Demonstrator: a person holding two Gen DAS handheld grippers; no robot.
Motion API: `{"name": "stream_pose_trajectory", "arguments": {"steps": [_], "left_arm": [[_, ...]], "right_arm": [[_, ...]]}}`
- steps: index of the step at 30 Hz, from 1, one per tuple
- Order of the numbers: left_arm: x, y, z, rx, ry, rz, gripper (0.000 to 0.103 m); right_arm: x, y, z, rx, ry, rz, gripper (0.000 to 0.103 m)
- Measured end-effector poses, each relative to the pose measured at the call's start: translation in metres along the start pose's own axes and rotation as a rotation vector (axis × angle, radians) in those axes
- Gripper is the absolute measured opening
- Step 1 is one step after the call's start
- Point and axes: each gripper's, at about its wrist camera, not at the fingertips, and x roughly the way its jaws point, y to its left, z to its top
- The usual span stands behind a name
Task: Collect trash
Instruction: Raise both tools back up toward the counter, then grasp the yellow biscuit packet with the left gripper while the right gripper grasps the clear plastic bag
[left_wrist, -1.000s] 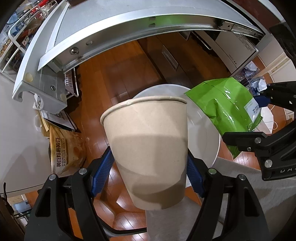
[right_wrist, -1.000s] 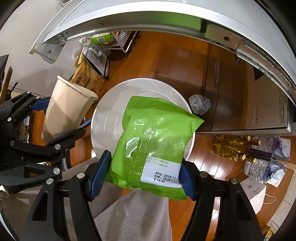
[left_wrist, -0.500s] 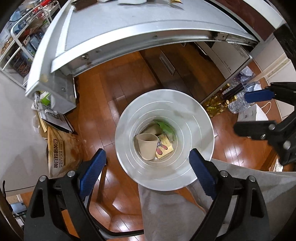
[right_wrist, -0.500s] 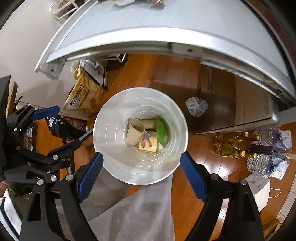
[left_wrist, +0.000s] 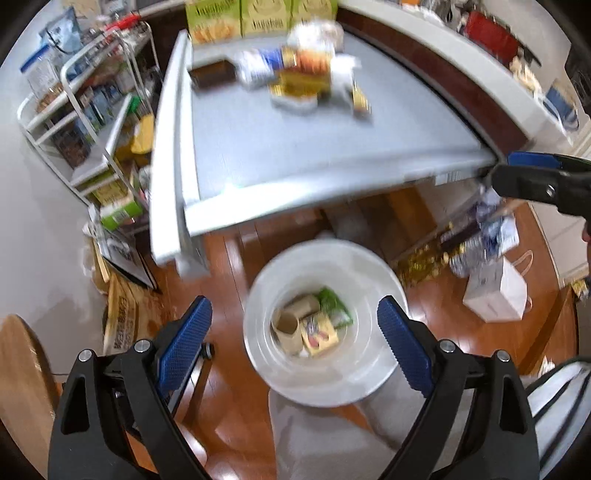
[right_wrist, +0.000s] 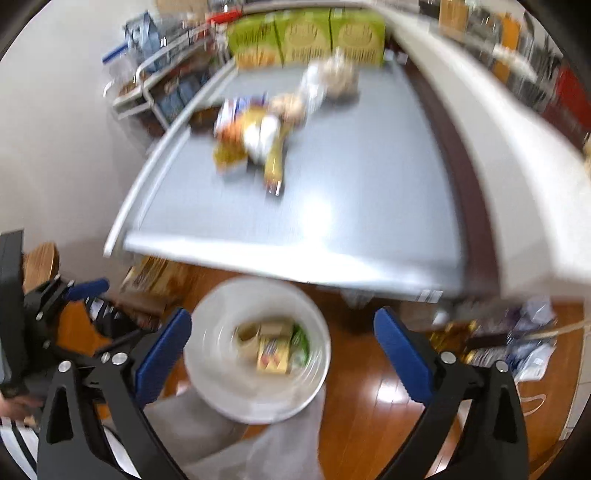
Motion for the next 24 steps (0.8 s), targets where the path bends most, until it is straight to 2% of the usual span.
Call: {"name": "stream_pose_trajectory", "arguments": {"steps": [6,8,13,19,24], "left_arm": [[-0.022,0.005,0.031,-0.031,-0.108,0.049,0.096],[-0.026,0.012,0.041,-0.049,-0.134,0.066,0.099],[-0.029,0.029,0.064,-0.101,-0.168,0.087,0.099],[-0.027,0.039,0.088,-0.119,-0.199,0.059,0.099],[-0.009,0.016,0.118,-0.014,-0.205,0.064,0.099]], "right_arm": [[-0.007,-0.002,0.049,-0.042,-0.106,-0.121,0.098],[-0.006,-0.004,0.067,-0.037,-0.136,-0.13,0.098],[0.008,-0.013,0.111,-0.024,-0.163,-0.137,0.098],[0.035,-0.032,0.17,0.03,-0.137,-0.152,0.098],[0.055,-0.037,0.211,0.04,-0.115,-0.167,0.098]]}}
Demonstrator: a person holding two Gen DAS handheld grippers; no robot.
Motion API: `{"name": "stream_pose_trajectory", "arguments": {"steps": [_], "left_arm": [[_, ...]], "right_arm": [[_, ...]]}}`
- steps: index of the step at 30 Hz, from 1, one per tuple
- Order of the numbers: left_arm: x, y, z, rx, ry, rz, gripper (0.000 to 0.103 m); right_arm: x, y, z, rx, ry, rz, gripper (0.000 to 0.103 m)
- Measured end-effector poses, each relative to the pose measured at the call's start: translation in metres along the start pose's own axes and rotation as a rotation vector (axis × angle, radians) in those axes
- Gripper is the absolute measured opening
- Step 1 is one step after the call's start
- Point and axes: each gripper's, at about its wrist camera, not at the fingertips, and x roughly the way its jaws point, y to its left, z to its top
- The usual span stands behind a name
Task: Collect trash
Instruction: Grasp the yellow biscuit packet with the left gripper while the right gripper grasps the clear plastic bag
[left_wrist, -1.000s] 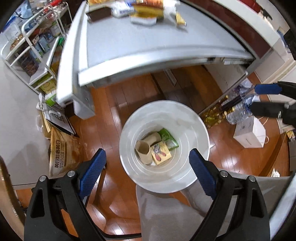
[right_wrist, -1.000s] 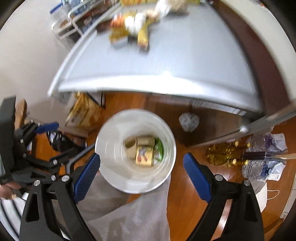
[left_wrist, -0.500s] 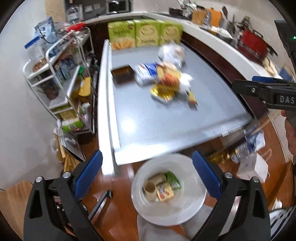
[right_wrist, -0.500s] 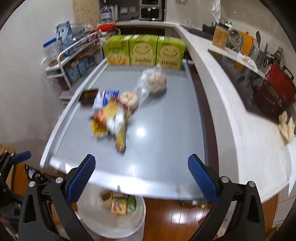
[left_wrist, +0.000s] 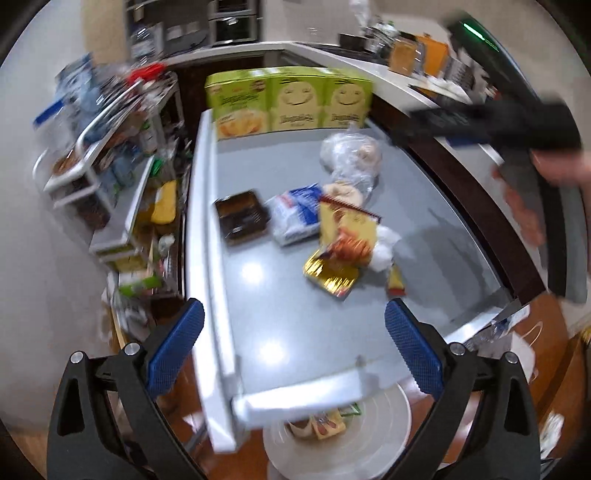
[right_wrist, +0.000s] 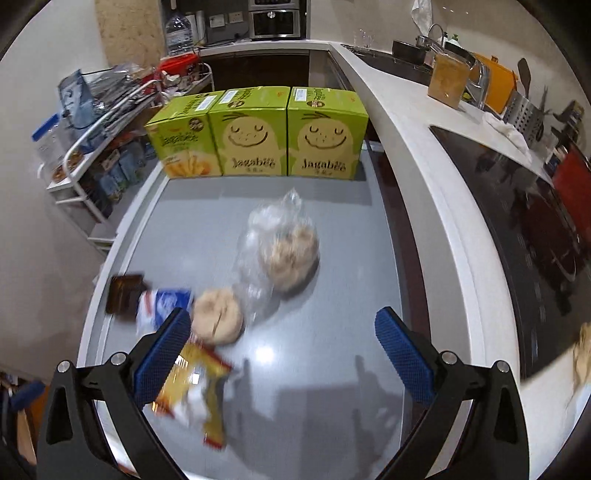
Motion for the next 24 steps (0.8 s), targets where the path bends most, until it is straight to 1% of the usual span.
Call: {"name": "stream_pose_trajectory", "arguments": {"steps": [3,5,7,9,14,17,18,19,20,21,22,24], "left_arm": [[0.02,-0.023,0.013,0.086,-0.002,0.0,0.099],[0.035,-0.038,0.021,0.141,0.004,0.001,0.099],[0.046,-0.048,0.027,0.175,0.011,0.009,0.099],[0.062,-0.056,0.032,0.202,0.031,0.009,0.099],[0.085,-0.058,0.041,0.223,0.059,0.004,0.099],[0.095,-0.053,0.043,0.207,0.084,-0.015,0.098],[0.098,-0.05,0.043,0.198,0.093,-0.026,0.092],[0.1,-0.048,0.043,0.195,0.106,-0.036,0.082],[0.102,-0.047,0.042,0.192,0.121,-0.044,0.079],[0.105,-0.045,0.042,0.189,0.137,-0.057,0.074],[0.105,-0.043,0.04,0.185,0.142,-0.065,0.072],[0.104,-0.041,0.038,0.171,0.141,-0.074,0.069]], "right_arm": [[0.019,0.004,0.021,-0.016,0.033,0.006,0.098],[0.037,0.009,0.033,-0.049,0.068,-0.009,0.098],[0.05,0.014,0.039,-0.08,0.091,-0.028,0.098],[0.064,0.019,0.046,-0.109,0.116,-0.027,0.098],[0.098,0.029,0.059,-0.186,0.173,-0.034,0.098],[0.112,0.033,0.06,-0.226,0.196,-0.037,0.098],[0.117,0.034,0.06,-0.242,0.203,-0.041,0.098],[0.12,0.034,0.059,-0.247,0.208,-0.04,0.098],[0.123,0.034,0.058,-0.251,0.219,-0.035,0.097],[0.126,0.033,0.058,-0.247,0.23,-0.025,0.094],[0.127,0.03,0.057,-0.236,0.241,-0.008,0.087],[0.129,0.027,0.056,-0.208,0.256,0.021,0.081]]}}
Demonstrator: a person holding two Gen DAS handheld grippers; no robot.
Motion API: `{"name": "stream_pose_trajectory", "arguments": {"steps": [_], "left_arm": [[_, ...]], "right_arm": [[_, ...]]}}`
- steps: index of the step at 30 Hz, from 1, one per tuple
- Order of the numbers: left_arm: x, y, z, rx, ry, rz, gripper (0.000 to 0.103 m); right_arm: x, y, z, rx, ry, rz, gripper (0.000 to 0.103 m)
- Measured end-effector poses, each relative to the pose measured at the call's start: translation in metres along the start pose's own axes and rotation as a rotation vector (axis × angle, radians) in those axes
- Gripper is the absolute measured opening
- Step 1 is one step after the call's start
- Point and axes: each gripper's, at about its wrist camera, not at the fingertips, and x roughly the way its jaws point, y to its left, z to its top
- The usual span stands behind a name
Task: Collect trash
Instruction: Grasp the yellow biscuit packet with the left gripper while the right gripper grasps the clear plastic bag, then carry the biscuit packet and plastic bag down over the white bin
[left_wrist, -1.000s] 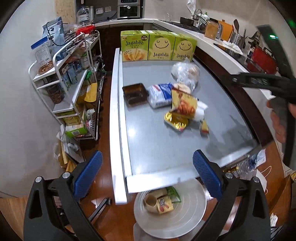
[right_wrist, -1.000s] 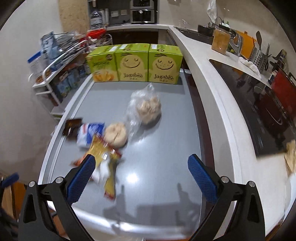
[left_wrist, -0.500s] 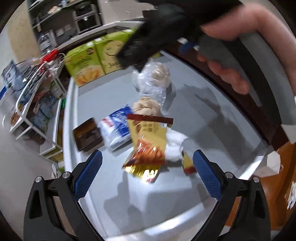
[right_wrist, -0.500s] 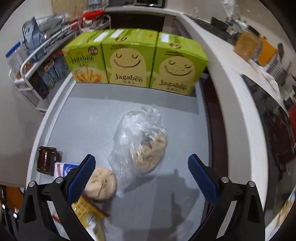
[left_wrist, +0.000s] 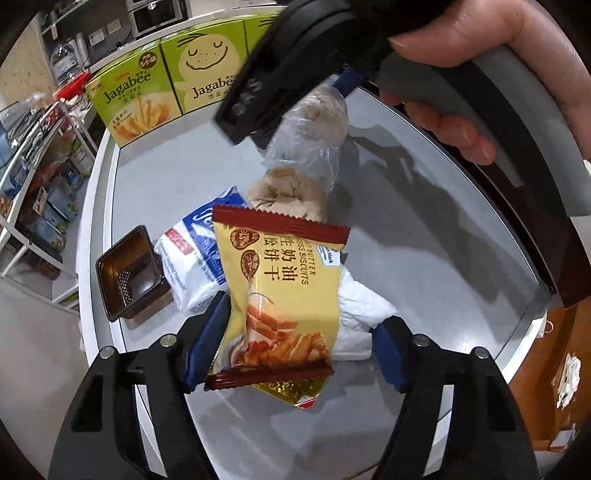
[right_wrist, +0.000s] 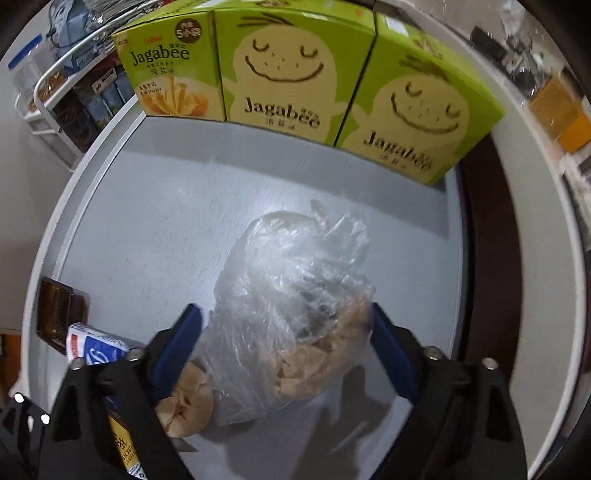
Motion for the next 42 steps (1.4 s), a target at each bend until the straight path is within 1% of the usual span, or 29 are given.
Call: {"name": "stream_pose_trajectory", "arguments": {"steps": [3,4,5,7,10,12,16,20,23,24,26,27,29,30,31,33,36,40,42], "left_arm": [[-0.003,0.004,-0.002,-0.024,-0.003,-0.032,0.066],[-0.005,0.004,-0.003,-0.027,-0.005,-0.041,0.064],[-0.006,0.004,-0.004,-0.028,-0.005,-0.049,0.063],[-0.008,0.006,-0.004,-0.028,-0.009,-0.055,0.062],[-0.014,0.009,-0.005,-0.039,-0.021,-0.066,0.062],[-0.017,0.01,-0.006,-0.049,-0.028,-0.076,0.062],[-0.022,0.012,-0.006,-0.057,-0.035,-0.082,0.062],[-0.024,0.021,-0.008,-0.071,-0.038,-0.094,0.062],[-0.028,0.022,-0.012,-0.064,-0.038,-0.1,0.062],[-0.03,0.022,-0.015,-0.056,-0.037,-0.092,0.062],[-0.033,0.025,-0.02,-0.051,-0.036,-0.084,0.062],[-0.034,0.028,-0.024,-0.057,-0.03,-0.082,0.062],[-0.034,0.033,-0.031,-0.069,-0.02,-0.079,0.062],[-0.034,0.035,-0.032,-0.073,-0.016,-0.077,0.062],[-0.033,0.037,-0.034,-0.078,-0.011,-0.074,0.062],[-0.034,0.039,-0.037,-0.087,-0.01,-0.073,0.062],[-0.038,0.041,-0.037,-0.095,-0.021,-0.068,0.062],[-0.042,0.044,-0.04,-0.118,-0.033,-0.072,0.062],[-0.041,0.046,-0.043,-0.13,-0.031,-0.074,0.062]], "right_arm": [[-0.002,-0.006,-0.004,0.034,-0.007,0.058,0.073],[-0.002,-0.009,-0.005,0.042,-0.005,0.074,0.069],[-0.003,-0.01,-0.006,0.046,-0.007,0.083,0.066],[-0.006,-0.01,-0.009,0.048,-0.016,0.092,0.056],[-0.012,-0.012,-0.014,0.067,-0.03,0.112,0.049],[-0.015,-0.012,-0.017,0.077,-0.036,0.121,0.046],[-0.022,-0.012,-0.028,0.076,-0.024,0.121,0.046],[-0.041,-0.013,-0.068,0.07,0.005,0.084,0.046],[-0.052,-0.01,-0.099,0.072,0.039,0.093,0.046],[-0.055,-0.008,-0.109,0.073,0.046,0.098,0.047],[-0.06,0.003,-0.129,0.053,0.052,0.102,0.048],[-0.061,0.011,-0.138,0.031,0.051,0.093,0.05],[-0.061,0.027,-0.149,-0.018,0.034,0.061,0.061],[-0.06,0.033,-0.155,-0.03,0.019,0.047,0.074],[-0.06,0.037,-0.158,-0.033,0.007,0.042,0.083],[-0.059,0.042,-0.163,-0.047,-0.021,0.039,0.09],[-0.049,0.046,-0.163,-0.059,-0.012,0.024,0.091],[-0.043,0.032,-0.16,0.031,-0.026,0.07,0.098],[-0.041,0.028,-0.16,0.07,-0.04,0.103,0.098]]}}
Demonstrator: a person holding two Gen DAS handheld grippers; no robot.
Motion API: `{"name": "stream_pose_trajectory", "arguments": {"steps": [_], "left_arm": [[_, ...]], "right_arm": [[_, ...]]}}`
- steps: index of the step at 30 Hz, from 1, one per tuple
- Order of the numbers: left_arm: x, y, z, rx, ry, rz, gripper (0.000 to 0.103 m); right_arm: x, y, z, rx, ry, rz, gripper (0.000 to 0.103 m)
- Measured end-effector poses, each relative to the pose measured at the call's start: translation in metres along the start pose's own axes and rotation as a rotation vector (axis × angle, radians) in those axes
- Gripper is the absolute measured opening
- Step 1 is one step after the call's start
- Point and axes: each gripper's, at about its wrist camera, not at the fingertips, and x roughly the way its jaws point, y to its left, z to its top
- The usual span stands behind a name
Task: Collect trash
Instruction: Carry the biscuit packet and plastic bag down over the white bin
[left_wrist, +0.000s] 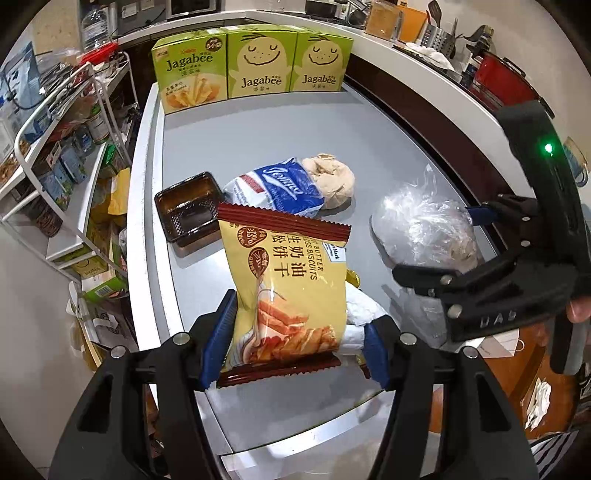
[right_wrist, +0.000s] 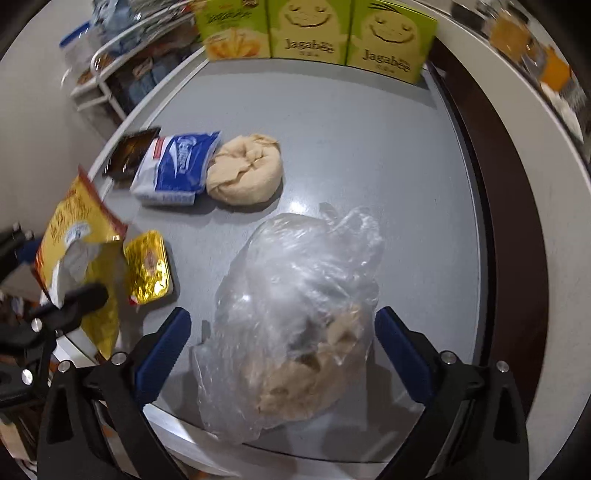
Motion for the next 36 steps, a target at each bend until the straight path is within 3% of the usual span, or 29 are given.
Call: {"name": "stream_pose_trajectory", "arguments": {"steps": [3,8,13,28,36], "left_arm": [[0.002,0.005,-0.004,-0.023,0.008,-0.006,0.062],[0.001,0.011,-0.008,-0.057,0.013,-0.008,0.062],[-0.006,0.011,-0.012,-0.058,0.006,0.003,0.062],[-0.042,-0.002,-0.022,-0.065,-0.064,0.007,0.062],[-0.07,-0.012,-0.041,-0.035,-0.086,0.003,0.062]], "right_arm": [[0.002,-0.008,-0.001,0.059,-0.011,0.057,0.096],[0.003,-0.012,-0.007,0.085,-0.015,0.063,0.066],[-0.005,-0.008,-0.01,0.084,-0.032,0.068,0.052],[-0.07,0.004,-0.034,0.066,-0.153,0.144,0.05],[-0.1,0.014,-0.061,0.037,-0.161,0.207,0.05]]}}
